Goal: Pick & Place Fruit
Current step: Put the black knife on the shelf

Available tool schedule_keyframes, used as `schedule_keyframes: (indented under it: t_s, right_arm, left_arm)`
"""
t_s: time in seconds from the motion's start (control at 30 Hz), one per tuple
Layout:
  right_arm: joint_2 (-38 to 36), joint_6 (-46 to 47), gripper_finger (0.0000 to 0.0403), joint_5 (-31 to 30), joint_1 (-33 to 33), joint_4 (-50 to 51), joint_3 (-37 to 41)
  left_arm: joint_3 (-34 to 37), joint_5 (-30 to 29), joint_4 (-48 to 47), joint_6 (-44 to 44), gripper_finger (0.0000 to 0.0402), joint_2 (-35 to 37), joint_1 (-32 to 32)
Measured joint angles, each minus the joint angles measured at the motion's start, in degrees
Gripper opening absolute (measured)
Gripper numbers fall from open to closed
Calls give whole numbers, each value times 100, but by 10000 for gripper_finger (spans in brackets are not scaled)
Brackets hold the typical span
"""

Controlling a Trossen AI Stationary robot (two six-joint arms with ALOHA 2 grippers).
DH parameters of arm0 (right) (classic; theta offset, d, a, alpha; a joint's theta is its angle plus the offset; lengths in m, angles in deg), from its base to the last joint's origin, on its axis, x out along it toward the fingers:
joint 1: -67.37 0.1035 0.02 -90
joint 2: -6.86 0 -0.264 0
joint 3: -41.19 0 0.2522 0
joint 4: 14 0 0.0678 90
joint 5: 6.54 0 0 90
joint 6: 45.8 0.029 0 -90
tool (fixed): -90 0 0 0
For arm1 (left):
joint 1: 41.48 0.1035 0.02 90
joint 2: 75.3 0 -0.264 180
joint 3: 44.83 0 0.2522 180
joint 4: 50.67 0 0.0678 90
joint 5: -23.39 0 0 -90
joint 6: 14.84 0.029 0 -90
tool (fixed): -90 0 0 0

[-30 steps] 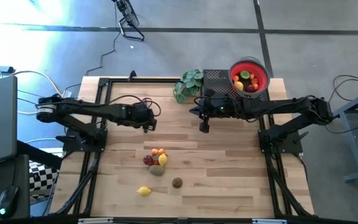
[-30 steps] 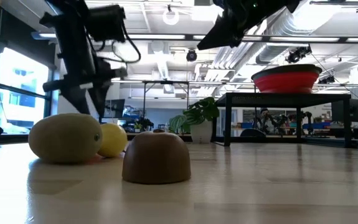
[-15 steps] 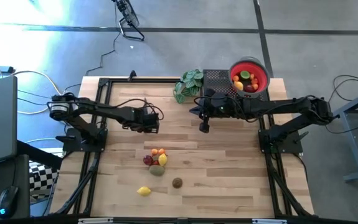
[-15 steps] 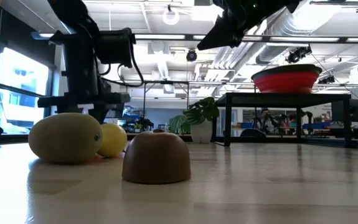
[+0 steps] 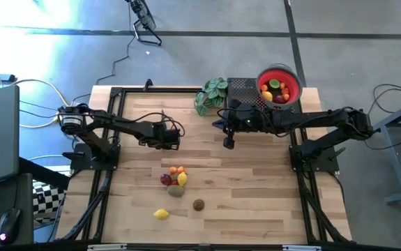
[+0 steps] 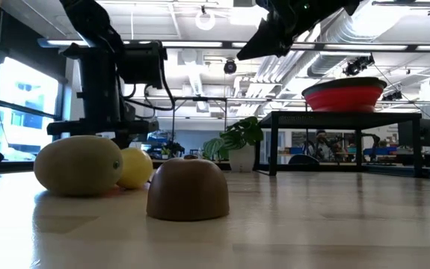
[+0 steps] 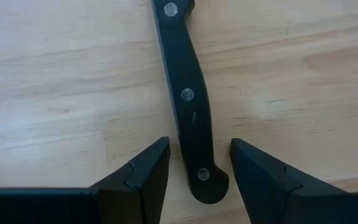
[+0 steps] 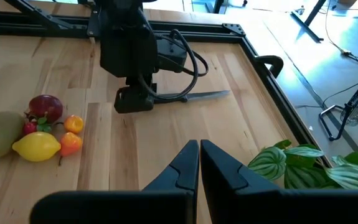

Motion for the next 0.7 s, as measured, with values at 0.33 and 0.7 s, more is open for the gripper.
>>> schedule_keyframes:
  t_s: [0.33, 0.7]
  right_arm:
    - [0, 0, 9, 0, 0, -101, 0]
    - [0, -1, 9, 1, 0, -131, 0]
  left_arm:
    - [7, -34, 2, 0, 168, -10, 2]
    - [13, -32, 7, 2, 167, -17, 2]
